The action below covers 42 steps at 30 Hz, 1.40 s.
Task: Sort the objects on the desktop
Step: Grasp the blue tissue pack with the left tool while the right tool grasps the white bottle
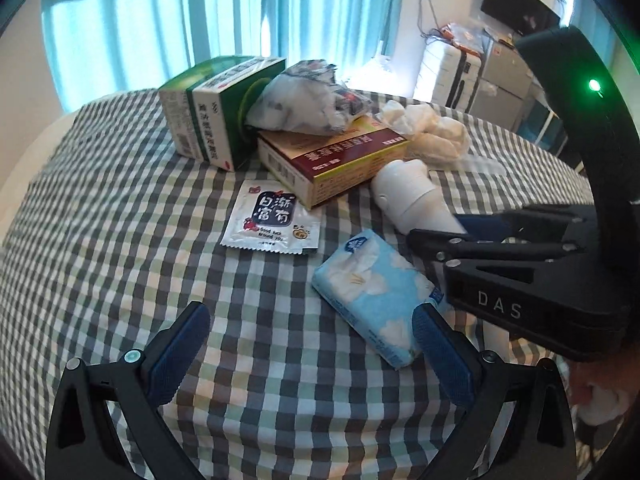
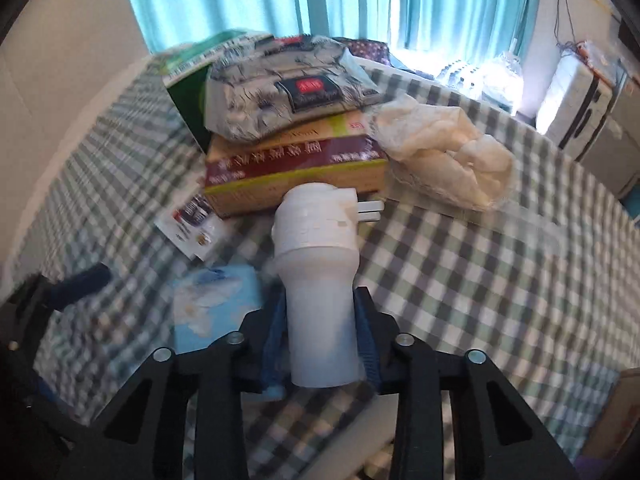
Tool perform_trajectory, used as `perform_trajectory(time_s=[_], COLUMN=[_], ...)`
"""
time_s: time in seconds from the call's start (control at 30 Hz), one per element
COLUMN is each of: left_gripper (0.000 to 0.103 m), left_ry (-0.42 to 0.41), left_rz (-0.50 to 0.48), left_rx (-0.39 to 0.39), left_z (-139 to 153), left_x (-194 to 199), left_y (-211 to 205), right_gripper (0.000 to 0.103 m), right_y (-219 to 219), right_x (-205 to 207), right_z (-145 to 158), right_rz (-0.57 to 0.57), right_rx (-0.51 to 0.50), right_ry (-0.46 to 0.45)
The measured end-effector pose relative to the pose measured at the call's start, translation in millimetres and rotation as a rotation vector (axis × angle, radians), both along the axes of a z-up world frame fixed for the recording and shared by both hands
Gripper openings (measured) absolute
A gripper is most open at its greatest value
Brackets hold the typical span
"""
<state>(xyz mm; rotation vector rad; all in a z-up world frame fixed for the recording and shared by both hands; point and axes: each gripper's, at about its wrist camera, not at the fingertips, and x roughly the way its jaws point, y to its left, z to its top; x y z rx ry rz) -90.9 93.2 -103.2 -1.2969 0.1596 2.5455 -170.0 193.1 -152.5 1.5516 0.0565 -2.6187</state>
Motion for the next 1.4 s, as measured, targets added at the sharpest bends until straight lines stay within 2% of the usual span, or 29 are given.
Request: perform_trajectory(time_s=[0.13,0.27,0.47,0.57,0.6,0.7,0.8,0.9,0.97,1.03,1.1,1.17,1.2,1.23,1.33,1.4], left_gripper=[0.103,0.103,0.103,0.103,0.103,0.103,0.103,0.103,0.103,0.103,0.103,0.092,0.07,0.055,0.054,0.054], left_ry=[-0.005,-0.02,-0.046,-0.057,-0.066,-0.073,-0.087,-0.147,-0.16,-0.138,-0.116,-0.071,-0.04,-0.02,-0.041,-0.052], left_rz=[-0.013,-0.016,-0.008,0.015,0.031,0.077,0.139,0.245,0.315,0.371,0.373,0.358,0.36,0.365,0.357,0.351], left_rx=[-0.021,-0.027,-0.005,0.007,0.008,0.054,0.107,0.099,0.115,0.091,0.032,0.014,0.004,0.002,0.073,0.09], left_z=[-2,-6,-15,-17,-16,-11,-10,-26,-33,-35,-36,-36,-33,-30,-26,-22], left_x=[-2,-6,-8,-9,-9,-9,-14,-25,-29,-31,-33,-29,-23,-17,-9,-2], left_y=[8,14,24,24,24,22,25,32,34,39,48,51,50,47,33,25], right_gripper=[0.033,0.033,0.033,0.032,0.032,0.032,0.032,0.032,0.032,0.032,0.032,0.032,0.032,0.032,0.032,0.032], right_y=[8,8,9,27,31,38,49,52,53,53,57,59,59,60,66,68], right_x=[9,13,0,-1,1,4,6,8,9,5,7,6,6,6,5,8], right_z=[4,2,-5,1,4,16,26,32,34,36,38,38,38,37,36,40], right_rz=[-0.081,-0.071,-0.028,-0.087,-0.105,-0.136,-0.164,-0.166,-0.165,-0.17,-0.181,-0.184,-0.183,-0.184,-0.192,-0.197], right_rx=[0.059,0.104,0.07,-0.023,-0.043,-0.014,-0.061,-0.064,-0.072,-0.094,-0.128,-0.154,-0.159,-0.165,-0.196,-0.223], right_ry=[-0.026,-0.046,-0.018,-0.032,-0.026,0.004,0.019,0.036,0.044,0.049,0.057,0.059,0.06,0.062,0.066,0.07])
